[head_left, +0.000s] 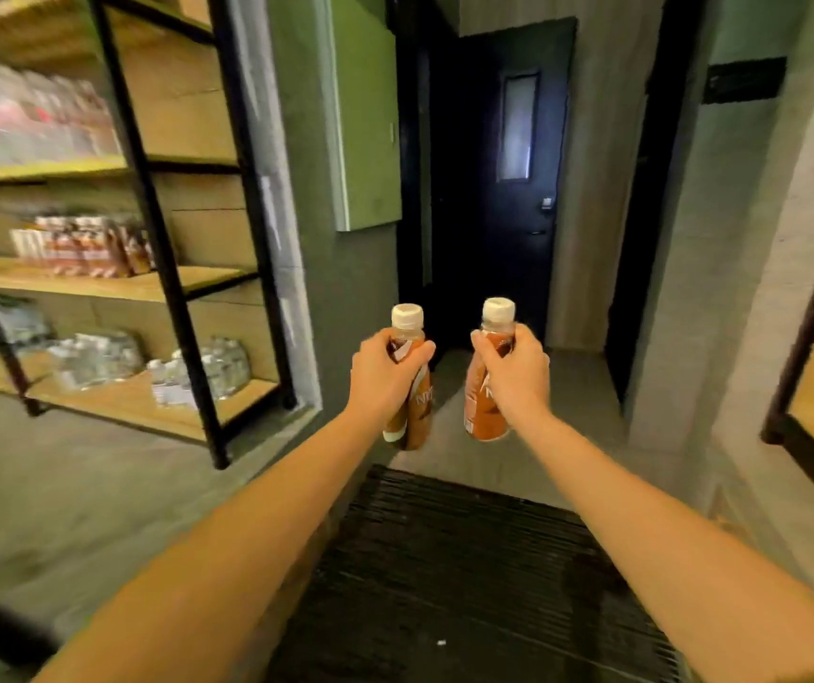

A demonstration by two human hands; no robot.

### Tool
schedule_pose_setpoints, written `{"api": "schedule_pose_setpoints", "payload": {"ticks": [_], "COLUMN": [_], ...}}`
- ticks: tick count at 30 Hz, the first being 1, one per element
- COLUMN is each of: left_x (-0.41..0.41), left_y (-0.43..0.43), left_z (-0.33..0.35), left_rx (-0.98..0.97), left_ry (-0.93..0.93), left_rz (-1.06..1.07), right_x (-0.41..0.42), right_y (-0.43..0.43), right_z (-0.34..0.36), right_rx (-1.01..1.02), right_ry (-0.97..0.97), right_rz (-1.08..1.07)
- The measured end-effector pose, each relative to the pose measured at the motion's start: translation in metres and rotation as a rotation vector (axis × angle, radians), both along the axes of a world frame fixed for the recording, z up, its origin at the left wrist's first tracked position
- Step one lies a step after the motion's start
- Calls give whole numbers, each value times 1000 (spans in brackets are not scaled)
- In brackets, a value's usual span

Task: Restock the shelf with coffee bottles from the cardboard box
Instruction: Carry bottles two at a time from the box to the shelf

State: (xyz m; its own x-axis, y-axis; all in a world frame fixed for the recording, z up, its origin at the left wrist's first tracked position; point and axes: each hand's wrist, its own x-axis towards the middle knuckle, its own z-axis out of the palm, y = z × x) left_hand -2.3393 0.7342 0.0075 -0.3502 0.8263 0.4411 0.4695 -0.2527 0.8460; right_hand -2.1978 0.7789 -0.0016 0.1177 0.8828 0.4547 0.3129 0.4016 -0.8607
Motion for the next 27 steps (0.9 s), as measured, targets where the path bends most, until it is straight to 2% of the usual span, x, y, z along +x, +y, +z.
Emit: {"api": "schedule_pose_setpoints", "payload": {"ticks": [6,11,15,21,27], "left_x": [-184,-312,-398,-510,-613], "left_y": [-66,-106,-121,-95,-19], "left_z": [3,10,21,28,40], "left_rx": [-21,-26,-4,15,33], "left_ry": [6,-2,9,-7,-50], "left_rz": [202,383,479,553,524], "right_x": [-200,-337,-430,-549,-654], "right_y": [-33,-52,-57,-29,46], "right_z": [0,8,13,18,37], "right_rx": [2,18,34,57,61], "right_ry": [0,-13,3,4,0], "right_rz": [206,441,549,599,536]}}
